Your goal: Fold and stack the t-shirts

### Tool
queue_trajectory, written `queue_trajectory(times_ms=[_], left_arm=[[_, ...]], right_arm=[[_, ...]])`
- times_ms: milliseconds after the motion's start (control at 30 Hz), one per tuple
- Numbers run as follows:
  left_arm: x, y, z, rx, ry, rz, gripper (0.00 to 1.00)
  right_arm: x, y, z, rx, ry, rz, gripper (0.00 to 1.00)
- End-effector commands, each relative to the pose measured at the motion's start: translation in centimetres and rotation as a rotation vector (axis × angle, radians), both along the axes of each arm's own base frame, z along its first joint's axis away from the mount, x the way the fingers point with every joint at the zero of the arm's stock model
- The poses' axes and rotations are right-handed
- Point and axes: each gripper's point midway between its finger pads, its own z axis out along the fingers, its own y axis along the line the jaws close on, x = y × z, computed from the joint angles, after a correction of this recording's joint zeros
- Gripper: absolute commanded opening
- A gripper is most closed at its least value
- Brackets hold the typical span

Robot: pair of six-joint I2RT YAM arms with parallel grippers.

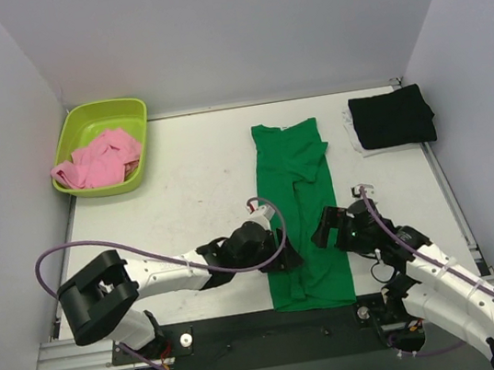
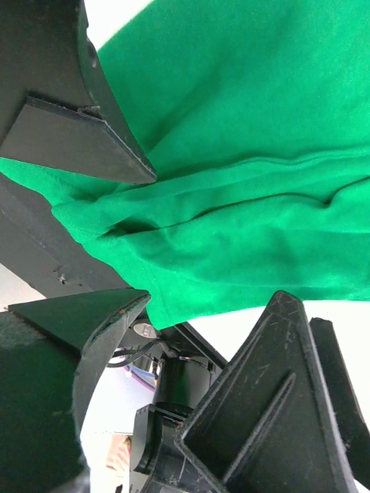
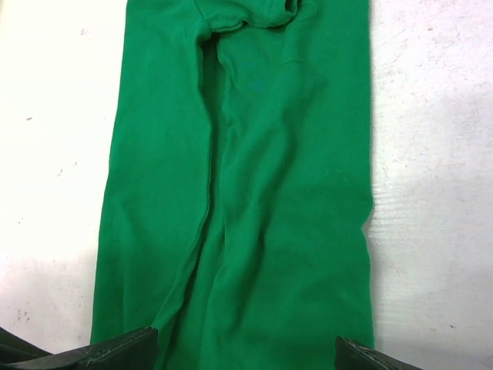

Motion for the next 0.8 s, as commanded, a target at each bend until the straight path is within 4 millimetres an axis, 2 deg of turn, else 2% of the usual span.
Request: queue_trajectory(times_ms=[0, 300, 467, 767], left_arm=[[-0.4, -1.4, 0.6, -0.041, -0.016, -0.002, 0.66], [-1.7, -1.9, -0.4, -0.032, -0.007, -0.023, 0.66], [-2.1, -2.2, -0.3, -0.039, -0.007, -0.032, 0.66], [-3.1, -4.5, 0.4, -0.064, -0.01, -0.076, 0.66]], right_arm=[[-0.4, -0.4, -0.2, -0.003, 0.01, -0.02, 0.98], [-0.6, -0.6, -0.2, -0.004, 0.007, -0.028, 0.98], [-0.6, -0.5, -0.2, -0.002, 0.008, -0.029, 0.98], [-0.8, -0.6, -0.5, -0.004, 0.012, -0.033, 0.98]])
